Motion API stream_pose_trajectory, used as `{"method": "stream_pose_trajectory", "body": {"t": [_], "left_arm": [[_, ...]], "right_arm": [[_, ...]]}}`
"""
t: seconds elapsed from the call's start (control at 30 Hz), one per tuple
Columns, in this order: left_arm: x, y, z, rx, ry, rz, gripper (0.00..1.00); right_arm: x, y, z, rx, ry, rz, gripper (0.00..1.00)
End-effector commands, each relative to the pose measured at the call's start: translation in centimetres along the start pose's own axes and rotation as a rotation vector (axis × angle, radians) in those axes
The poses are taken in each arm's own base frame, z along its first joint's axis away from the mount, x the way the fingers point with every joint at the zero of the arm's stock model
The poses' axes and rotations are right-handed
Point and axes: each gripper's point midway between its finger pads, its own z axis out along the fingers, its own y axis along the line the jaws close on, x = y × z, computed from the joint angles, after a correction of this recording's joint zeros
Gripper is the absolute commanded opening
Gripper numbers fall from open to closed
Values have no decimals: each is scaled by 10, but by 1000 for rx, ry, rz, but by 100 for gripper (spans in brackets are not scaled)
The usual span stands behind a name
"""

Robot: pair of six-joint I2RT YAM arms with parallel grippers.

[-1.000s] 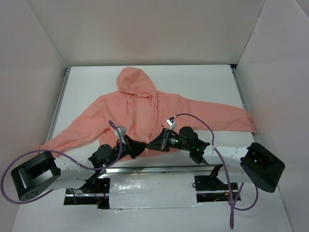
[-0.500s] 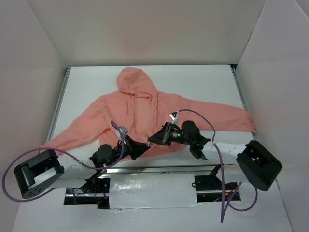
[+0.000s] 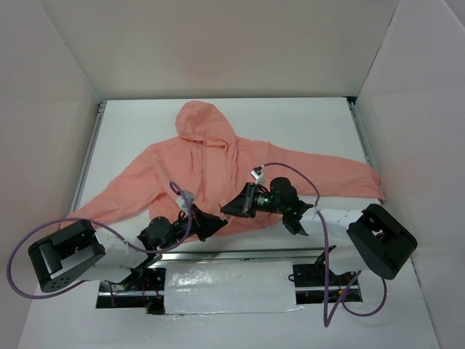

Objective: Zip up the jacket

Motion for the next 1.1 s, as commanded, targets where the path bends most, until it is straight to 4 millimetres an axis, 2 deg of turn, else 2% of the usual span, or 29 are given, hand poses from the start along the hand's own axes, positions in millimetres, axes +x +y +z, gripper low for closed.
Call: {"method": "stream_pose_trajectory", "body": {"t": [0.0,0.1,0.2,0.3,0.43,0.47,0.57,0.63,0.67,0.77,1.07], "left_arm": [[29,-10,-23,100,95,29,0],[30,-14,-22,122,101,32,0],[31,-9,-20,94,101,20,0],[29,4,-19,17,89,4,0],[24,18,-18,-69,68,-3,0],[23,20,-19,-83,63,-6,0],[21,26,-22,-119,45,-16,0],[20,25,-23,-117,41,-18,0],[20,25,-23,-117,42,-25,0],[19,24,-22,-116,41,-28,0],[22,21,-22,-95,51,-22,0]], "right_arm": [[-36,29,-3,-75,-150,-78,0],[-43,23,-6,-38,-196,-76,0],[-44,34,-10,-73,-206,-114,0],[-34,40,-14,-115,-167,-132,0],[-17,33,-22,-149,-127,-149,0],[-11,27,-25,-151,-116,-150,0],[4,35,-31,-243,-82,-206,0],[14,34,-31,-271,-40,-221,0],[15,42,-35,-322,-44,-245,0],[19,49,-34,-368,-24,-258,0],[18,55,-31,-420,-26,-327,0]]}}
